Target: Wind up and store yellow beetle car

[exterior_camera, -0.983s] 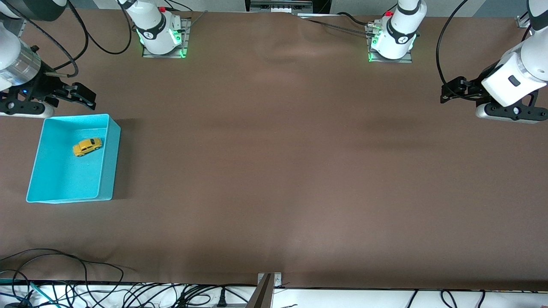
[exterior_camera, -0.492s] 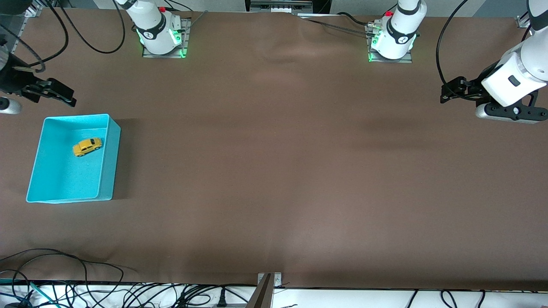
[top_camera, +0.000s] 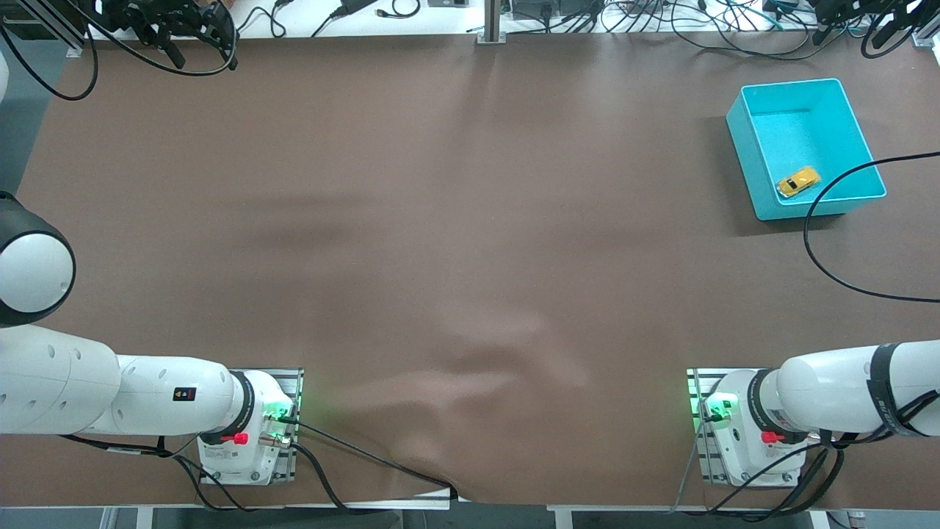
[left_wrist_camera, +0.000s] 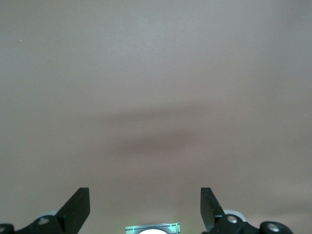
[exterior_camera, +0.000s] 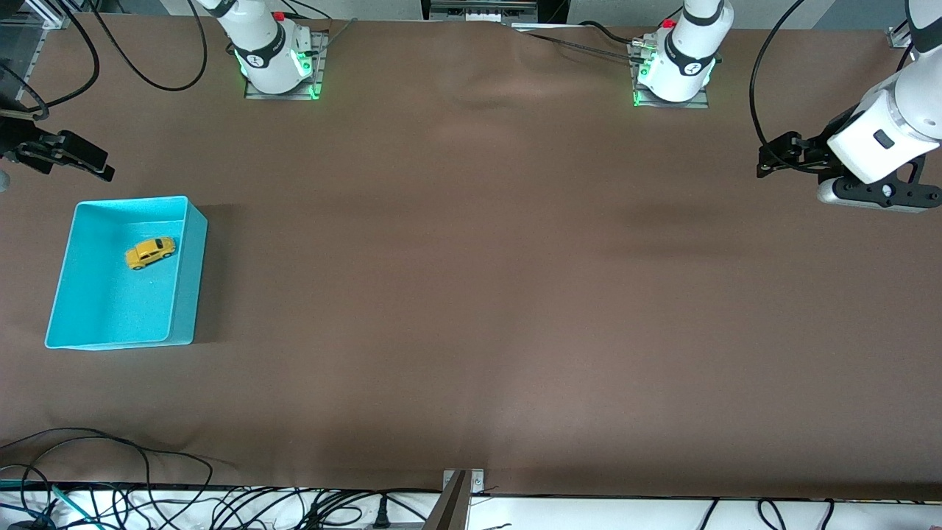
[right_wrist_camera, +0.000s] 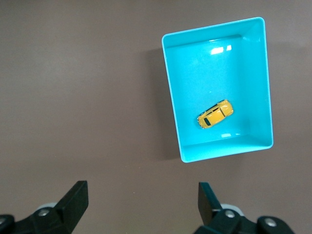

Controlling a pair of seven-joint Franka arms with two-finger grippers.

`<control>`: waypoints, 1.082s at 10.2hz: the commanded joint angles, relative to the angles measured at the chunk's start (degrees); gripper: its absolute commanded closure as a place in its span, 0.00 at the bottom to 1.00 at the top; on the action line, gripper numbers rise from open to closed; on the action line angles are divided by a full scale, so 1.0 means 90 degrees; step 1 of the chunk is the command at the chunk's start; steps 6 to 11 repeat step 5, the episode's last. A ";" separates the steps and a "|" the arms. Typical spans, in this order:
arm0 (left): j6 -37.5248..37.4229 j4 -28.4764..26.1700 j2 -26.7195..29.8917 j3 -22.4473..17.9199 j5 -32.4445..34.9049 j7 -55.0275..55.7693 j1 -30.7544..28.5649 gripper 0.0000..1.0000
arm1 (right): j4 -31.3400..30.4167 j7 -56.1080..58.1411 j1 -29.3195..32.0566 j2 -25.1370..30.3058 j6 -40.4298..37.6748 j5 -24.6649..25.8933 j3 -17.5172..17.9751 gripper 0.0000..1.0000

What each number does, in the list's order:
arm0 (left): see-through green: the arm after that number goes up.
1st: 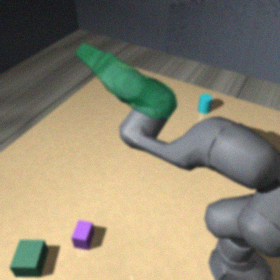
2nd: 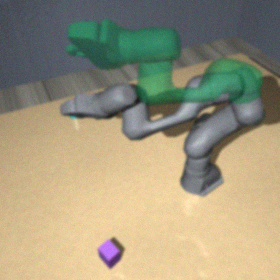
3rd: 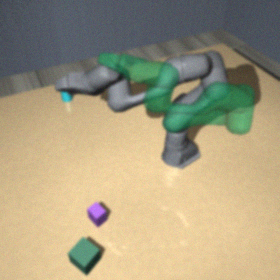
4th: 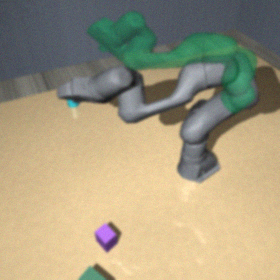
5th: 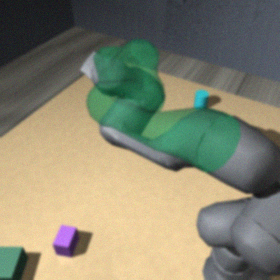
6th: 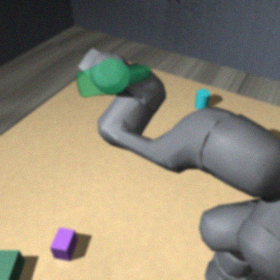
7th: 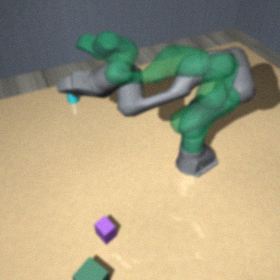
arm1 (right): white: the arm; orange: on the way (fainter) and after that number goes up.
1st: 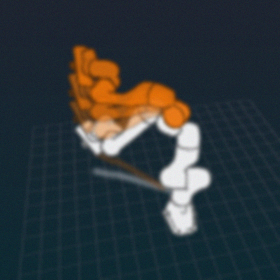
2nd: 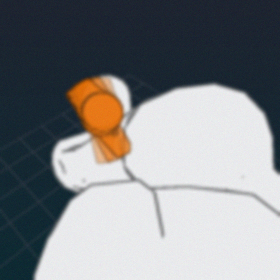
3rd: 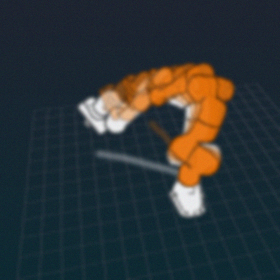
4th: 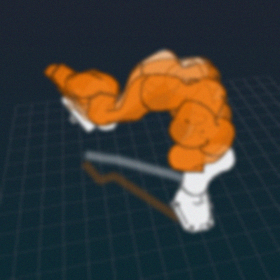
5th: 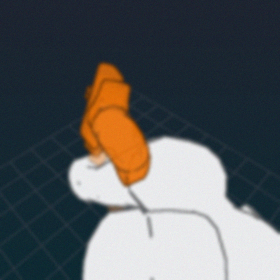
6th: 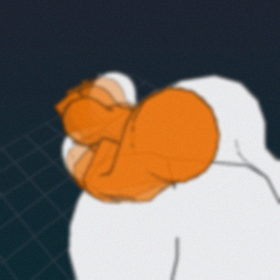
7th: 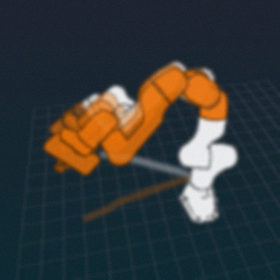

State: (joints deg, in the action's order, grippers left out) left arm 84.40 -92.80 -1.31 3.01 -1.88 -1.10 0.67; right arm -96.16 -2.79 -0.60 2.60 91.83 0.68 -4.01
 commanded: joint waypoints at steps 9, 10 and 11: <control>-0.0051 0.0037 -0.0001 -0.0003 0.0023 0.0054 0.0023 0.00 | 0.0274 0.0056 0.0007 -0.0025 -0.0290 -0.0036 0.0104 0.00; -0.0051 0.0037 -0.0001 -0.0003 0.0023 0.0054 0.0023 0.00 | 0.0274 0.0056 0.0007 -0.0025 -0.0290 -0.0036 0.0104 0.00; -0.0051 0.0037 -0.0001 -0.0003 0.0023 0.0054 0.0023 0.00 | 0.0274 0.0056 0.0007 -0.0025 -0.0290 -0.0036 0.0104 0.00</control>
